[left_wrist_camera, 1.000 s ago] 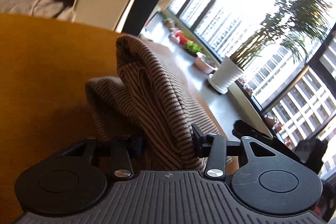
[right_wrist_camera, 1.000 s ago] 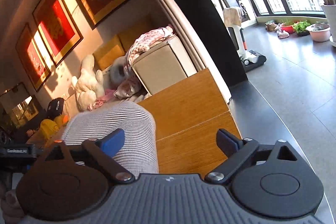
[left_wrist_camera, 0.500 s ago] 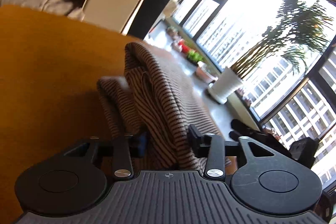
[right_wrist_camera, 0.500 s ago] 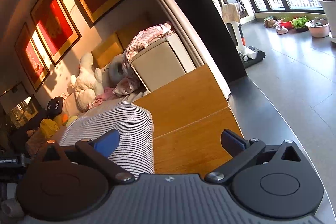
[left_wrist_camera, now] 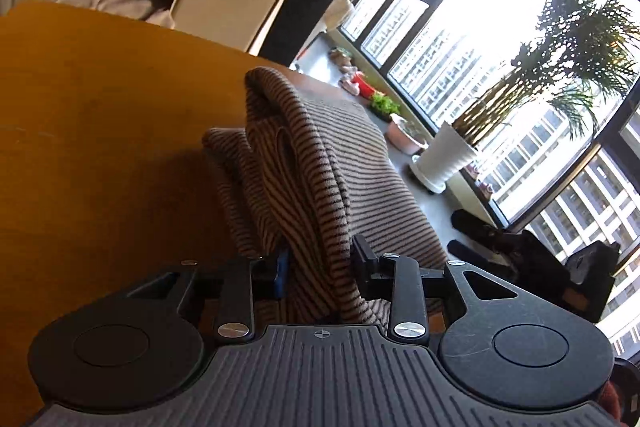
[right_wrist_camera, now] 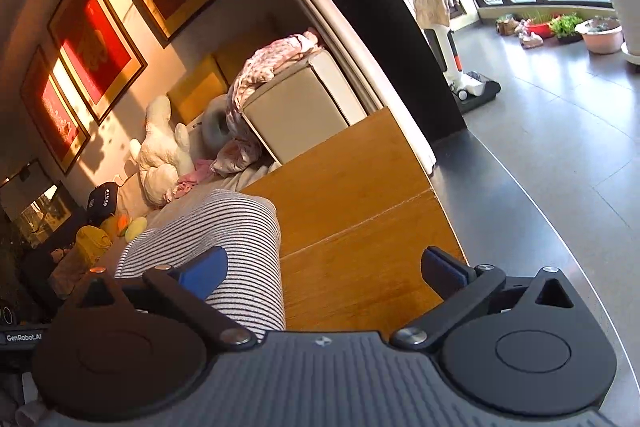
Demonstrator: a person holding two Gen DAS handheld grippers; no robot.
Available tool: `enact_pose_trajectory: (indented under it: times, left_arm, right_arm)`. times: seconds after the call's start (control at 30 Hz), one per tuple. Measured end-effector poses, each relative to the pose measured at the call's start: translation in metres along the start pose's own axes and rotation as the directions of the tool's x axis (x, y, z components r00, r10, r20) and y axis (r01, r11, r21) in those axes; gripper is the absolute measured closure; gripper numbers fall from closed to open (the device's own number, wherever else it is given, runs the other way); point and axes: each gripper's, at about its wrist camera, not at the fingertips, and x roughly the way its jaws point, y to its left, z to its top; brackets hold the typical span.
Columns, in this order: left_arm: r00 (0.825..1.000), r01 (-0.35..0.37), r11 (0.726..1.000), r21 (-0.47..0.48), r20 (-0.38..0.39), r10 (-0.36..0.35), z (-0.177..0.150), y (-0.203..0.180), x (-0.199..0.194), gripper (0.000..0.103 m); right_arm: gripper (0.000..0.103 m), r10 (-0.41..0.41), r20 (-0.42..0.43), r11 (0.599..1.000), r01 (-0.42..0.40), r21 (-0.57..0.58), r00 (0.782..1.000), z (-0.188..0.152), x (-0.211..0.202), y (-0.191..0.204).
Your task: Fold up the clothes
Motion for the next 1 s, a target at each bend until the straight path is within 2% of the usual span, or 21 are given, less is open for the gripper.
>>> enact_pose_trajectory:
  times: [0.2,0.37,0.43,0.47,0.53,0.6,0.7,0.83,0.9,1.0]
  left_arm:
    - [1.0,0.005,1.0,-0.007,-0.004,-0.005,0.002,0.001,-0.001,0.064]
    - [1.0,0.019,1.0,0.002,0.008,-0.019,0.009,-0.009,0.001,0.042]
    - [1.0,0.016,1.0,0.019,0.012,-0.016,0.011,-0.013,0.007,0.046]
    - [1.0,0.008,0.999,0.037,0.014,-0.008,0.012,-0.016,0.01,0.067]
    - [0.999,0.008,0.998,0.068,0.037,-0.01,0.017,-0.019,0.008,0.073]
    - [0.996,0.029,0.997,0.071,0.081,-0.035,0.023,-0.02,-0.005,0.074]
    - [0.993,0.026,0.998,0.062,0.112,-0.033,0.029,-0.015,-0.018,0.075]
    - [0.998,-0.046,0.999,-0.009,0.052,0.046,0.011,0.014,-0.005,0.074]
    - [0.998,-0.037,0.998,-0.058,0.049,0.04,0.005,0.03,-0.001,0.072]
    - [0.999,-0.025,0.997,-0.07,0.044,0.028,0.007,0.035,-0.001,0.071]
  right_arm:
    - [0.0,-0.012,-0.007,1.0,0.012,0.008,1.0,-0.001,0.001,0.0]
    - [0.0,-0.014,-0.003,1.0,0.014,-0.003,1.0,-0.002,0.001,0.002]
    - [0.0,-0.015,-0.002,1.0,0.015,-0.008,1.0,-0.003,0.001,0.003]
    - [0.0,-0.016,-0.001,1.0,0.016,-0.01,1.0,-0.003,0.001,0.003]
    - [0.0,-0.016,0.005,1.0,0.016,-0.008,1.0,-0.003,0.0,0.003]
    - [0.0,-0.02,0.002,1.0,0.02,-0.013,1.0,-0.003,0.0,0.004]
    - [0.0,-0.025,-0.005,0.999,0.025,-0.022,1.0,-0.003,0.001,0.007]
    - [0.0,-0.032,-0.013,0.999,0.032,-0.033,0.999,-0.003,0.002,0.01]
    - [0.0,-0.036,-0.017,0.999,0.035,-0.038,0.999,-0.003,0.002,0.011]
    - [0.0,-0.025,-0.027,0.998,0.024,-0.065,0.999,-0.005,0.004,0.022]
